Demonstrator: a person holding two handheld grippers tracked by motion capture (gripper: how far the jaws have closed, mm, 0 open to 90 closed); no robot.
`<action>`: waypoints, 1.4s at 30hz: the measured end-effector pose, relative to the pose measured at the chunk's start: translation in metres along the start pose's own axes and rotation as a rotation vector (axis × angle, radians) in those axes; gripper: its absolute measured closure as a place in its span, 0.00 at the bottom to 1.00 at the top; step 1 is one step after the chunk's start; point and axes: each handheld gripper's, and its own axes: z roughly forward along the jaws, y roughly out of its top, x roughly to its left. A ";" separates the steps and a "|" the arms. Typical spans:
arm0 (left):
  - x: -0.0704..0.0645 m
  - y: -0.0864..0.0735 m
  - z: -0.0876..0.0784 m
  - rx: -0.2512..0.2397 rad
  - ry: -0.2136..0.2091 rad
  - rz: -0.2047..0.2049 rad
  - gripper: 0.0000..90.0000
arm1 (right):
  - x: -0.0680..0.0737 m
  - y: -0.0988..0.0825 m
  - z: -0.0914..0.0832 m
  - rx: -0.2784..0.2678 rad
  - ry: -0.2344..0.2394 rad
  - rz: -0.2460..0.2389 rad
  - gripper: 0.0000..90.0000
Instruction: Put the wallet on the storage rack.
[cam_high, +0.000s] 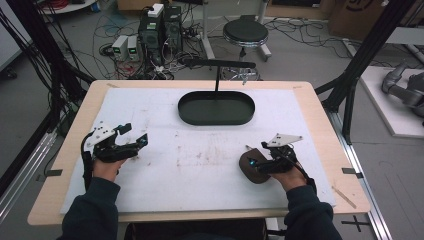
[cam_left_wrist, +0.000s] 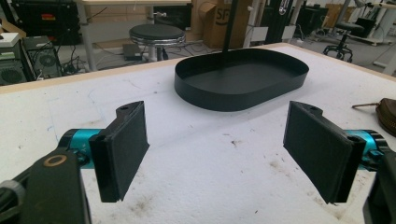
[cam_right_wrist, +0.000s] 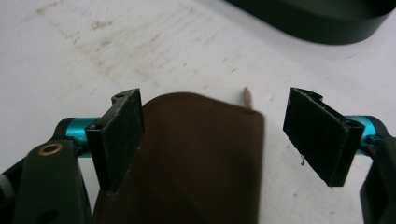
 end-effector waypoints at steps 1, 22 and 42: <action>0.000 0.000 0.000 0.003 0.000 0.002 0.24 | 0.000 -0.001 0.003 0.009 0.007 -0.006 0.23; -0.001 -0.001 0.002 0.011 -0.007 -0.002 0.24 | -0.028 0.007 0.027 0.056 -0.053 -0.036 0.21; -0.003 -0.001 0.004 0.020 -0.013 0.006 0.25 | -0.044 -0.006 0.028 0.071 0.035 0.325 0.26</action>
